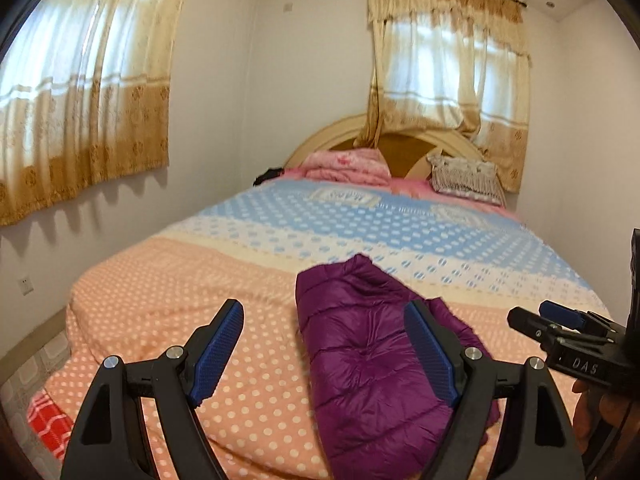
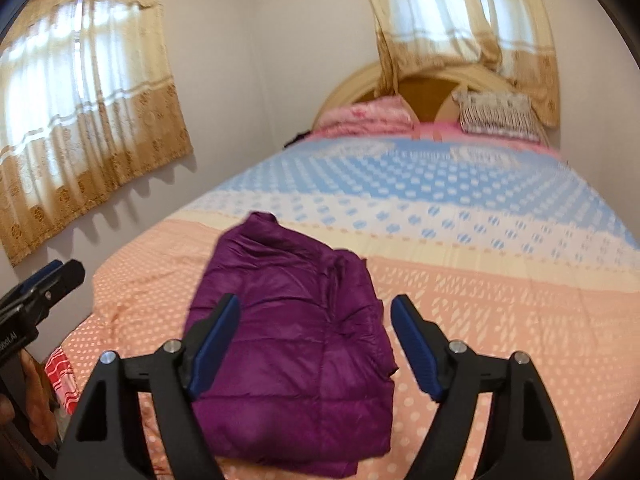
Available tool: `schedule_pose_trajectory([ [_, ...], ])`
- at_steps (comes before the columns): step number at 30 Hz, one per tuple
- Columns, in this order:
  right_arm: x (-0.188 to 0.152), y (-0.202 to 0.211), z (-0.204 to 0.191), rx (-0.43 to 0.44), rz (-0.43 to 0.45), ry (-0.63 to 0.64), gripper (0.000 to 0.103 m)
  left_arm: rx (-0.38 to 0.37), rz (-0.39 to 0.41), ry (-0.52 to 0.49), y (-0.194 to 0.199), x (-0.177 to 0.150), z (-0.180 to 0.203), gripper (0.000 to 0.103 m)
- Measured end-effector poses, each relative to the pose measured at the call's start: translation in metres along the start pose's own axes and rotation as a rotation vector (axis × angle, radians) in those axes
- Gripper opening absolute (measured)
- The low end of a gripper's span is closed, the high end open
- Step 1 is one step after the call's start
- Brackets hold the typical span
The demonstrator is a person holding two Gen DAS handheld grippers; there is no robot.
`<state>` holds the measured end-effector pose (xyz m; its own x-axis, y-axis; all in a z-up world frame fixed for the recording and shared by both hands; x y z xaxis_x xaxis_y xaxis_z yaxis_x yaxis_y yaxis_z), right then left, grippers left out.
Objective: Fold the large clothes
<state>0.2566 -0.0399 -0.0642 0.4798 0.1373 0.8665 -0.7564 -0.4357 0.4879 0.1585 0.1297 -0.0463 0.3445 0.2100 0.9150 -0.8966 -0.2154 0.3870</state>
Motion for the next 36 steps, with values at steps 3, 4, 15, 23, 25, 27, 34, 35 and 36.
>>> schedule_pose_trajectory([
  [3, 0.004, 0.014, -0.012, -0.001, 0.036, 0.034, 0.082, 0.005, 0.029, -0.012, 0.013, 0.008, 0.002, 0.083],
  [4, 0.005, 0.016, -0.013, 0.000, 0.044, 0.040, 0.082, 0.003, 0.032, -0.012, 0.013, 0.009, 0.002, 0.083],
  [15, 0.005, 0.019, -0.016, 0.008, 0.052, 0.056, 0.084, 0.005, 0.020, -0.001, 0.007, 0.003, 0.000, 0.083],
  [23, 0.002, 0.021, -0.016, 0.017, 0.048, 0.056, 0.084, 0.007, 0.015, -0.006, 0.006, -0.001, -0.002, 0.083],
  [25, 0.002, 0.021, -0.016, 0.018, 0.046, 0.053, 0.084, 0.008, 0.013, -0.008, 0.005, -0.002, -0.002, 0.083],
  [27, 0.000, 0.021, -0.017, 0.020, 0.044, 0.051, 0.084, 0.010, 0.012, -0.009, 0.005, -0.002, -0.001, 0.083],
  [34, -0.002, 0.021, -0.017, 0.021, 0.043, 0.053, 0.084, 0.011, 0.013, -0.011, 0.004, -0.002, -0.001, 0.083],
  [35, -0.003, 0.022, -0.017, 0.022, 0.043, 0.055, 0.084, 0.011, 0.012, -0.011, 0.004, -0.002, -0.001, 0.083],
  [36, -0.004, 0.022, -0.017, 0.024, 0.042, 0.056, 0.084, 0.012, 0.012, -0.010, 0.004, -0.002, -0.001, 0.083],
])
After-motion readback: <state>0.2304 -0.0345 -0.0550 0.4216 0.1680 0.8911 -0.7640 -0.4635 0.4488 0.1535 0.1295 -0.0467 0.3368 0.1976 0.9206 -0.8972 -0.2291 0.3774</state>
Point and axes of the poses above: each gripper's, at about its wrist camera, not at the fingertips, and y roughly against the way its jaws point, z to its right, x to its top, the point moved 4 cm from there along -y, roughly the way its jaws point, and after that the axes turned 2 degrees about y, right-handed, at the moved point
